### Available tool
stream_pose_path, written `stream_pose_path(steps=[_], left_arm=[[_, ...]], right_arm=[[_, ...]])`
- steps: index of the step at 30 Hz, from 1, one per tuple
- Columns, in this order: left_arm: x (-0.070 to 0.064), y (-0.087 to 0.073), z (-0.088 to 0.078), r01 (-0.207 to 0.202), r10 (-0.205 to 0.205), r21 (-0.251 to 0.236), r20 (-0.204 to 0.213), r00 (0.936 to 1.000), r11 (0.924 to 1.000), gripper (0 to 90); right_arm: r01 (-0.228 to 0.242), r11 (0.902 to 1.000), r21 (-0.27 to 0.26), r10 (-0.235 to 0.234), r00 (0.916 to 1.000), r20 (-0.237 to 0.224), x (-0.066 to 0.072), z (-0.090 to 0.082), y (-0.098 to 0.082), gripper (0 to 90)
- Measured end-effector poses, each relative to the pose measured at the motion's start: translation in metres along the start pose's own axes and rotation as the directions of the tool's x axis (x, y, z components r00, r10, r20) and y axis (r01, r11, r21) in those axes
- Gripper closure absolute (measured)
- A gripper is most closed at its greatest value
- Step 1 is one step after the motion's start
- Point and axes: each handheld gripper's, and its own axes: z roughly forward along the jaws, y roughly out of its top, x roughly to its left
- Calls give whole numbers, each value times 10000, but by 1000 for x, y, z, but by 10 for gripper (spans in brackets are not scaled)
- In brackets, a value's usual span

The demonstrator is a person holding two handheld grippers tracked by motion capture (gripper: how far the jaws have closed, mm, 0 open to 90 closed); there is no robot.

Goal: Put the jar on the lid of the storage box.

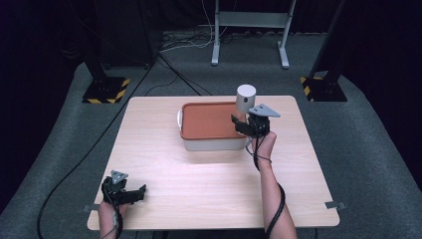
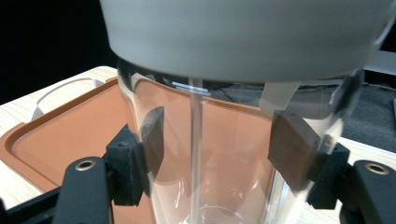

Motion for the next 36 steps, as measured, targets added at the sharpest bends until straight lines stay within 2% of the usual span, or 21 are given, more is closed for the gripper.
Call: stream_pose_path(steps=[15, 28, 34, 36], left_arm=[[0, 0, 0, -2, 2, -4, 3, 10000, 10000, 10], [0, 0, 0, -11, 11, -4, 10, 10000, 10000, 10], [0, 0, 0, -9, 9, -8, 9, 10000, 10000, 10], [0, 0, 0, -12, 12, -3, 11, 10000, 10000, 10]], right_arm=[[-15, 10000, 84, 15, 9999, -113, 5, 13, 0, 298], [-204, 9996, 189, 211, 9992, -336, 11, 26, -3, 298], [-350, 9994, 60, 352, 9986, -384, 13, 30, -5, 298], [-267, 9996, -37, 265, 9989, -392, 15, 31, -6, 298]])
